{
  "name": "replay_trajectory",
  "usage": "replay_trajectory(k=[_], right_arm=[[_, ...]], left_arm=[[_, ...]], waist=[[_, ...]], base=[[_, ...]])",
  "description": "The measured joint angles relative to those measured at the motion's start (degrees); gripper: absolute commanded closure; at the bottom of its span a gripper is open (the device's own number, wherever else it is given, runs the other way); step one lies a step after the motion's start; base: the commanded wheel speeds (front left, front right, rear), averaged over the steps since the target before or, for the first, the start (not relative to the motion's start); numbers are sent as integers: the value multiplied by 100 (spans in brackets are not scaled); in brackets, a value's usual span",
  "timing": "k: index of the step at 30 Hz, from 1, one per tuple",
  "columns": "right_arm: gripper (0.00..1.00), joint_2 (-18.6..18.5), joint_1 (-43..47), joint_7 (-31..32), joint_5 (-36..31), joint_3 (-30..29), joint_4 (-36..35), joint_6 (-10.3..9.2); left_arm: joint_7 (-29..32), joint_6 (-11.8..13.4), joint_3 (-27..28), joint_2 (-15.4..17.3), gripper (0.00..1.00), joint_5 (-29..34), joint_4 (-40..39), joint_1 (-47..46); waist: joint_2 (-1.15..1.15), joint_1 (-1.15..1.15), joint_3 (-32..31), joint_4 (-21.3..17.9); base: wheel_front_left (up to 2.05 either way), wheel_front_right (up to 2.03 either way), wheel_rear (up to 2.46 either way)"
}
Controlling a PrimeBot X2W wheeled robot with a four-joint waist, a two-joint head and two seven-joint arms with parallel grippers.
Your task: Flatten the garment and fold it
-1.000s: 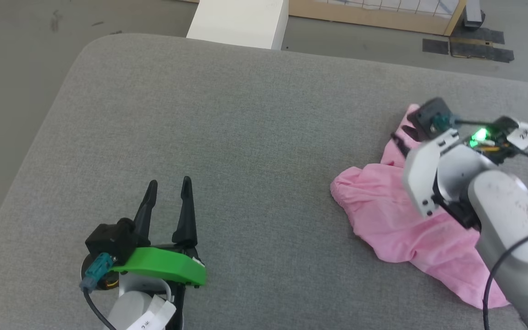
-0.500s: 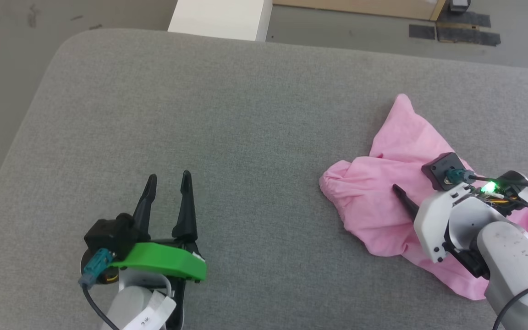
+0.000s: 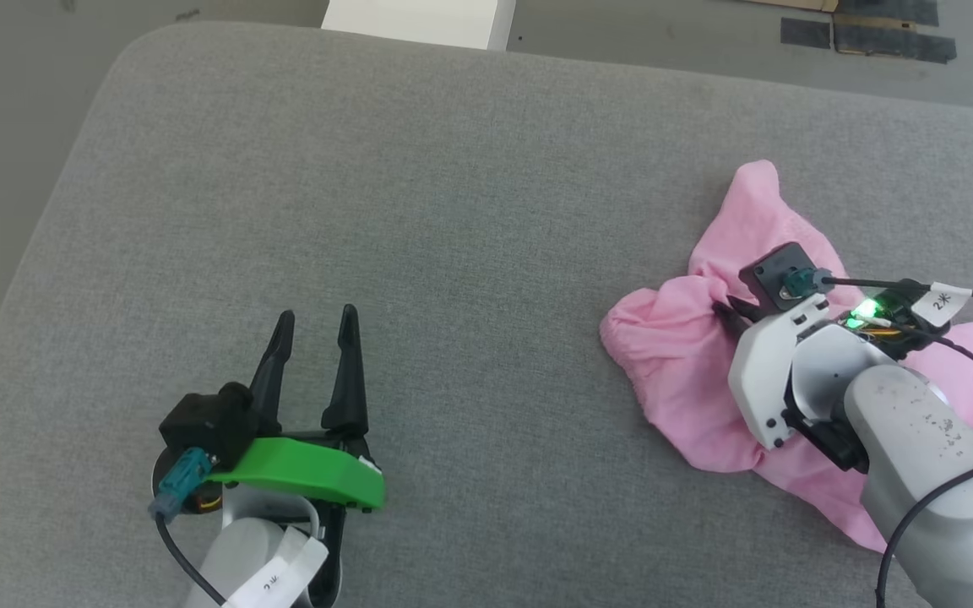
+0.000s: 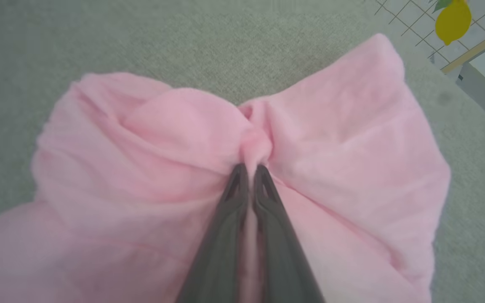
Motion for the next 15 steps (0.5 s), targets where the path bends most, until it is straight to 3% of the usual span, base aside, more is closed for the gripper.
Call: replay_trajectory(k=[15], right_arm=[[100,366,-300,-249,334,-113,-1788,0]], left_arm=[[0,1,2,0,0,0,57,35]], waist=[[0,0,-371,-36]], base=[[0,0,0]])
